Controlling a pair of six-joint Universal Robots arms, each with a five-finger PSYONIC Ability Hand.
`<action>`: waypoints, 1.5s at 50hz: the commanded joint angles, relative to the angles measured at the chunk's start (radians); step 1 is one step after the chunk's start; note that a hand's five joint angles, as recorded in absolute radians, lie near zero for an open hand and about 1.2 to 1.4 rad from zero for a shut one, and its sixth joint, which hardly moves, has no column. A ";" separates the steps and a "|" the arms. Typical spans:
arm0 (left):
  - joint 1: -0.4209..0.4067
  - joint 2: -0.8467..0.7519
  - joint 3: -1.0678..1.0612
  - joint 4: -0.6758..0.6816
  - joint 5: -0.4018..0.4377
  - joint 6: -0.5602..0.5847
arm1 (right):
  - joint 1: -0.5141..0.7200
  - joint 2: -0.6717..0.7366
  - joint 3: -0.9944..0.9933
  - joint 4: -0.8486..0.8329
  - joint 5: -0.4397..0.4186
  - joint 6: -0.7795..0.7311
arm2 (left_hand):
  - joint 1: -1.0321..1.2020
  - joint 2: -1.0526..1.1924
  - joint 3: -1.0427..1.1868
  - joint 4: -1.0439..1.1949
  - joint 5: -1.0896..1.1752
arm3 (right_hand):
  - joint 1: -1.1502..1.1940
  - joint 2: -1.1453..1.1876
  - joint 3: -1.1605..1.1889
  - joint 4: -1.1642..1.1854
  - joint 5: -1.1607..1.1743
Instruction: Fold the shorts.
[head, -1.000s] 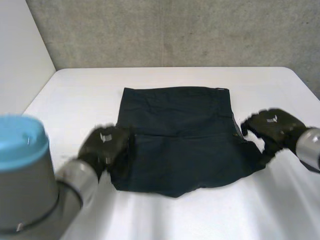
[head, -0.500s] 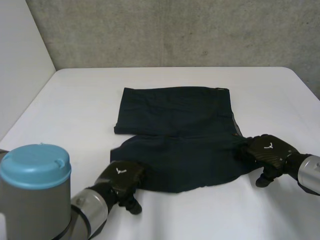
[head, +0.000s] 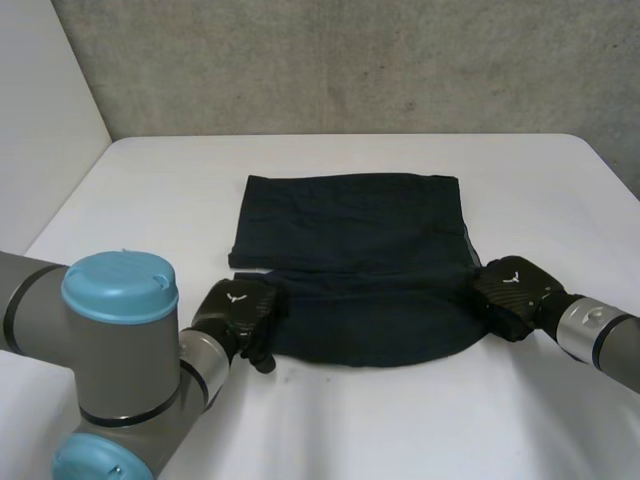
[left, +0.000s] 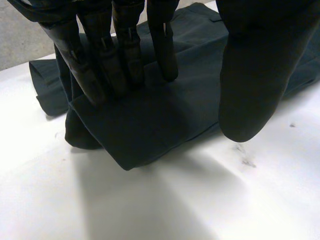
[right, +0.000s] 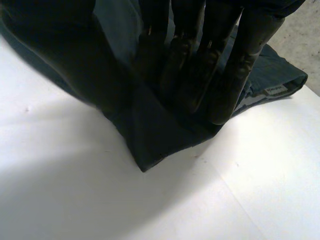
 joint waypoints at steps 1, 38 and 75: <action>-0.002 -0.044 0.034 0.021 0.000 0.000 | 0.020 0.012 -0.015 -0.025 0.032 0.039 | 0.053 0.057 0.047 0.059 0.063 | 0.453 0.241 0.250 0.242 0.288; 0.073 0.320 -0.087 -0.456 0.013 0.212 | 0.139 -0.299 0.017 0.415 0.199 -0.032 | 0.845 0.849 0.840 0.851 0.856 | 0.453 0.241 0.250 0.242 0.288; 0.093 -0.436 0.829 -0.118 -0.073 0.471 | 0.238 0.121 -0.535 0.227 0.417 0.181 | 0.845 0.849 0.840 0.851 0.856 | 0.453 0.241 0.250 0.242 0.288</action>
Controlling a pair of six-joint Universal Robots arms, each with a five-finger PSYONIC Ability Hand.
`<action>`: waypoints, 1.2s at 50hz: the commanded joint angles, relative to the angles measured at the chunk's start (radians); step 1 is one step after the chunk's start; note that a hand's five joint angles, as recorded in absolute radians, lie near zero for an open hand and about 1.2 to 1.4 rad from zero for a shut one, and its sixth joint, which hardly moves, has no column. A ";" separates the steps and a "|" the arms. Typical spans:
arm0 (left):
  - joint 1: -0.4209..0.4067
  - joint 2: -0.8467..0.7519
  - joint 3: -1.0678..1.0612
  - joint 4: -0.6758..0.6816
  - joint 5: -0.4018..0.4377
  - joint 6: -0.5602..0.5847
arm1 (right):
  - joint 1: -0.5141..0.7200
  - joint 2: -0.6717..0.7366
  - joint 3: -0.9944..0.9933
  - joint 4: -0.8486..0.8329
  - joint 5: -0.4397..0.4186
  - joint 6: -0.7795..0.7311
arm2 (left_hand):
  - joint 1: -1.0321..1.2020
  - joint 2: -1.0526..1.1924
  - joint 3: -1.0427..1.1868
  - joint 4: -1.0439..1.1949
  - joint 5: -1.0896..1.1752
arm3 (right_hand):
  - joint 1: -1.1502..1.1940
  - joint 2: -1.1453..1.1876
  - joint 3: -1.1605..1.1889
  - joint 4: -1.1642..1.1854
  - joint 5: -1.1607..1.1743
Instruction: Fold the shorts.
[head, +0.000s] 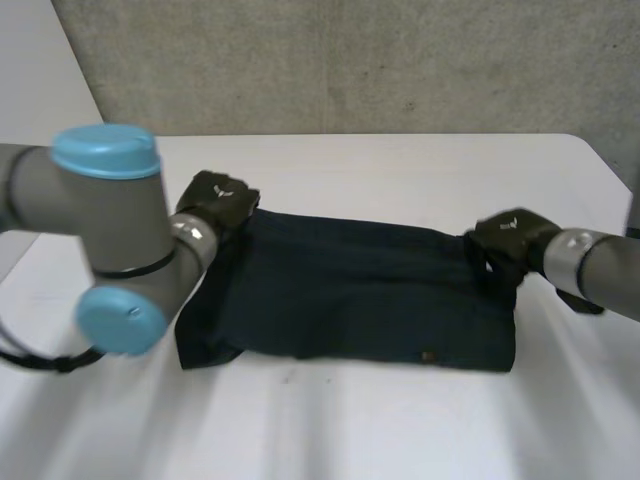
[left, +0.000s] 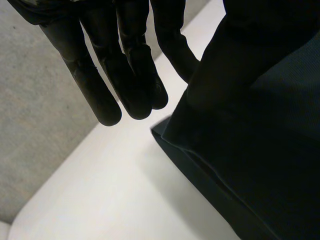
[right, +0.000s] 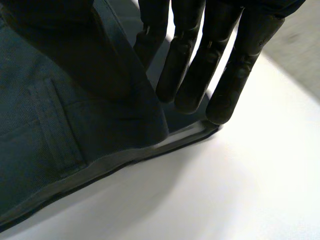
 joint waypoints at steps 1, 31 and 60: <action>-0.013 -0.283 0.346 0.042 -0.063 0.007 | 0.053 0.133 -0.112 -0.227 0.101 0.021 | 0.248 0.199 0.206 0.193 0.231 | 0.430 0.220 0.218 0.208 0.238; -0.073 -0.109 -0.011 0.398 -0.073 0.051 | 0.072 -0.094 0.206 -0.389 0.169 0.228 | -0.944 -0.993 -0.986 -0.999 -0.961 | -0.700 -0.909 -0.911 -0.921 -0.892; 0.022 -0.058 -0.209 0.390 0.003 0.012 | -0.023 -0.066 0.487 -0.648 0.111 0.216 | -0.947 -0.996 -0.989 -1.001 -0.963 | 0.430 0.220 0.218 0.208 0.238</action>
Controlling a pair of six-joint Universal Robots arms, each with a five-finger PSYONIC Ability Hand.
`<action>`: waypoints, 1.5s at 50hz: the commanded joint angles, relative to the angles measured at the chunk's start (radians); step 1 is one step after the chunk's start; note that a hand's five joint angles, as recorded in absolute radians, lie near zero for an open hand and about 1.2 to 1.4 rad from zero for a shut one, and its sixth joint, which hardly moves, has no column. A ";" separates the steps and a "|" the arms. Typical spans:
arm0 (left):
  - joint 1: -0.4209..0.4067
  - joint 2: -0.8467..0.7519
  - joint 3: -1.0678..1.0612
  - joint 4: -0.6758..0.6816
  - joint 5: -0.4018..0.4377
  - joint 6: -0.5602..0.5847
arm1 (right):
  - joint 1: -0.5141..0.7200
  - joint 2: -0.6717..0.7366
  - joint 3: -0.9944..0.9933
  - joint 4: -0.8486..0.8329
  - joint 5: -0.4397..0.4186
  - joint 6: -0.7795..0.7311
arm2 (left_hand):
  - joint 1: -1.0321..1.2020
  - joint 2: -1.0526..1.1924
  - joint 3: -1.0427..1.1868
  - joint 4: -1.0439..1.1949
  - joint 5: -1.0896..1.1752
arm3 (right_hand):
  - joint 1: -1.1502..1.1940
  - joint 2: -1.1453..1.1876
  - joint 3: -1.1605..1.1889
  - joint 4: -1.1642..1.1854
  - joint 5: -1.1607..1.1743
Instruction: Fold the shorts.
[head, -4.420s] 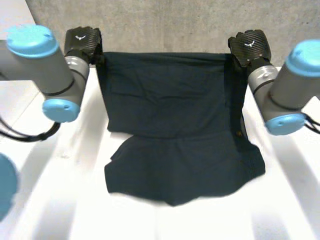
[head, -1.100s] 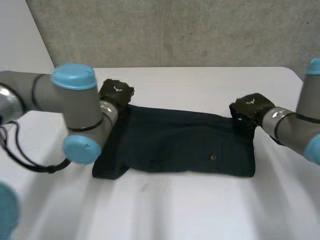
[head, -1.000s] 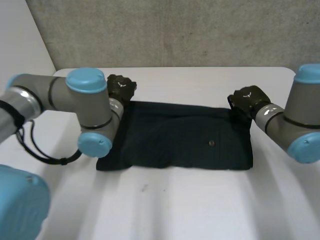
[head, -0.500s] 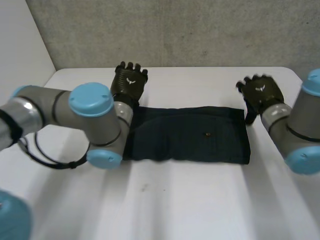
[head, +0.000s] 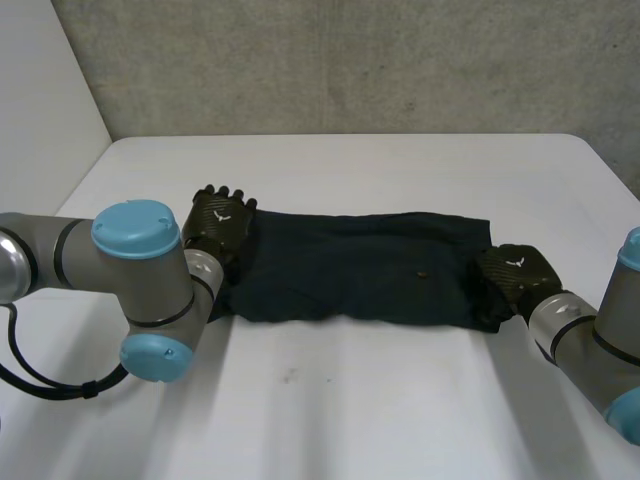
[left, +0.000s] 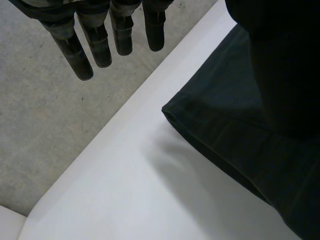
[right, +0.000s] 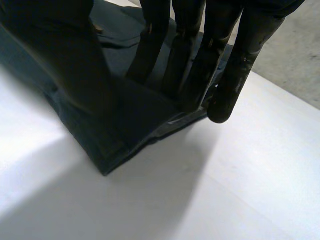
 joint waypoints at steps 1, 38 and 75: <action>-0.006 0.061 -0.030 -0.004 0.034 -0.014 | -0.031 0.002 0.005 -0.024 0.010 -0.062 | -0.023 -0.024 -0.035 -0.025 -0.024 | 0.630 0.454 0.454 0.453 0.489; 0.077 0.450 -0.271 -0.008 0.099 -0.252 | 0.407 0.051 -0.453 0.301 -0.139 -0.590 | -0.029 -0.030 -0.041 -0.031 -0.030 | 0.630 0.454 0.454 0.453 0.489; -0.023 0.402 -0.191 -0.082 0.101 -0.415 | -0.083 -0.145 -0.070 0.231 -0.010 -0.291 | -0.009 -0.009 -0.020 -0.011 -0.009 | -0.221 -0.397 -0.397 -0.398 -0.361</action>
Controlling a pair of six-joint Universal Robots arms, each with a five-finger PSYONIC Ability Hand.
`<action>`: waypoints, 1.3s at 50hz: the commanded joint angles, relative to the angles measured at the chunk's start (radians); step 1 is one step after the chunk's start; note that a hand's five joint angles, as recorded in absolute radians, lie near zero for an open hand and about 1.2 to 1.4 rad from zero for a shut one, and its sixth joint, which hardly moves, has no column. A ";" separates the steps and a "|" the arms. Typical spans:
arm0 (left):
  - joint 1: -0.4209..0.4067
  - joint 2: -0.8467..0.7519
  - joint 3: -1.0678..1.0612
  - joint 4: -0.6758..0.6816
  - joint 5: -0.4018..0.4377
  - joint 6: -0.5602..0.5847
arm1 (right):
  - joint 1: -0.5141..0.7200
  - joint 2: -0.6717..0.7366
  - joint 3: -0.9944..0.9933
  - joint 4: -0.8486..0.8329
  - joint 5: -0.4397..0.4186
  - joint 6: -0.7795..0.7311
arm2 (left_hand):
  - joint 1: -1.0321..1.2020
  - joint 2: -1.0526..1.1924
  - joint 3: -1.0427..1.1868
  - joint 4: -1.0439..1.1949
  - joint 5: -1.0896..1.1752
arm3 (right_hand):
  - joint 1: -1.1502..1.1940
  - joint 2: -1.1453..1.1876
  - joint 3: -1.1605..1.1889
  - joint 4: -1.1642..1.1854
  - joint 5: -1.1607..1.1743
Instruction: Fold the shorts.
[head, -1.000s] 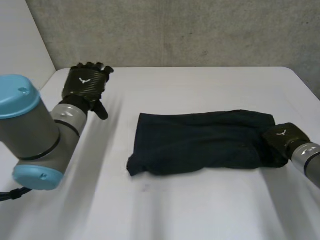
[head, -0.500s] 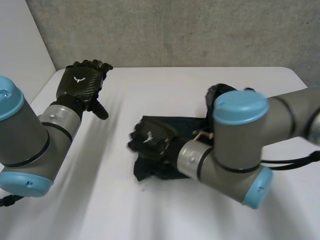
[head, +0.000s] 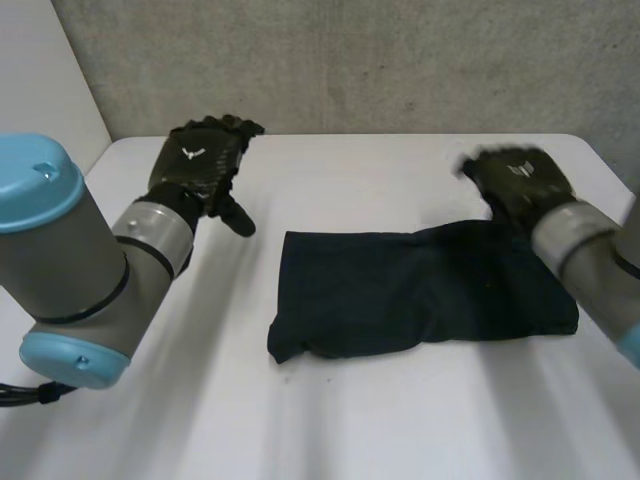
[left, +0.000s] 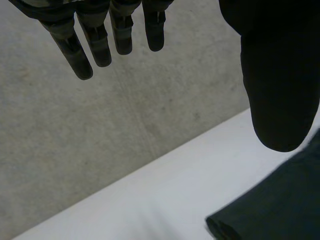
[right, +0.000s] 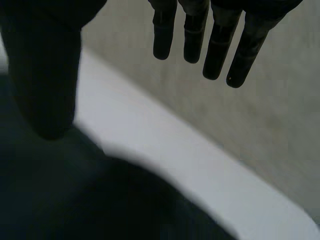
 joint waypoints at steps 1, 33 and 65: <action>-0.010 0.000 -0.044 0.003 0.003 0.000 | -0.208 -0.003 0.219 0.016 -0.124 -0.309 | -0.009 -0.003 -0.014 -0.004 -0.009 | 0.237 0.195 0.184 0.188 0.194; -0.017 -0.039 -0.081 0.011 0.007 0.000 | -0.439 0.127 0.311 -0.166 -0.374 -0.309 | -0.009 -0.003 -0.014 -0.004 -0.009 | 0.709 0.667 0.656 0.660 0.666; 0.052 0.064 -0.107 0.003 0.003 -0.003 | 0.366 0.264 -0.296 0.152 -0.323 -0.515 | -0.017 -0.012 -0.022 -0.013 -0.018 | 1.082 1.039 1.029 1.032 1.038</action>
